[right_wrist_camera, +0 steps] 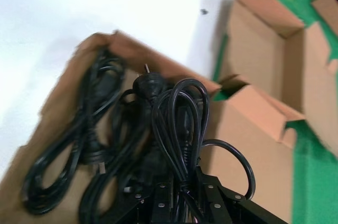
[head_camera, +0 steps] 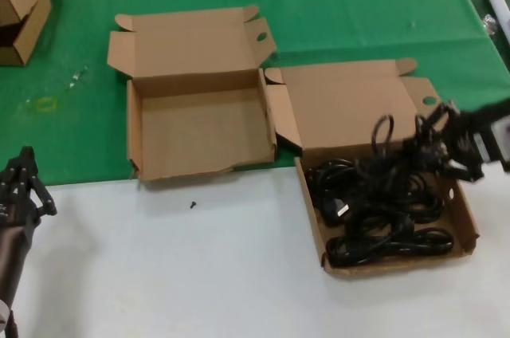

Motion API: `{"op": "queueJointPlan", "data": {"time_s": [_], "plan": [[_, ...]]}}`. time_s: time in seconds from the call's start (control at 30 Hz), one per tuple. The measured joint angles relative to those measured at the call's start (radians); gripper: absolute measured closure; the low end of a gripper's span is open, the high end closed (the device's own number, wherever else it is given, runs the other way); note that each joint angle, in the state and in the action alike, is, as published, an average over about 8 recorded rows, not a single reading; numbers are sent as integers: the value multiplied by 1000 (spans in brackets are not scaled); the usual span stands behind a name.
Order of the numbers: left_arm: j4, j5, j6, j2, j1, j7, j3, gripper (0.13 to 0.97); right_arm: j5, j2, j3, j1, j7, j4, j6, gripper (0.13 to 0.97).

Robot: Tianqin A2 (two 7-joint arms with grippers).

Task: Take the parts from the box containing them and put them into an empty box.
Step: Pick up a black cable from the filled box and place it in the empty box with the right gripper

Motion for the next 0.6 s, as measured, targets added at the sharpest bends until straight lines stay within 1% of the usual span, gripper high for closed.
{"op": "queueJointPlan", "data": {"time_s": [0.13, 0.27, 0.6], "plan": [[0, 0, 0, 0, 0, 0, 0, 955, -19, -9, 0, 35, 75, 27, 0, 878], [0, 0, 0, 0, 0, 0, 0, 955, -38, -39, -4, 68, 138, 38, 12, 879], [0, 0, 0, 0, 0, 0, 0, 955, -68, -170, -38, 120, 259, 40, 62, 879]]}}
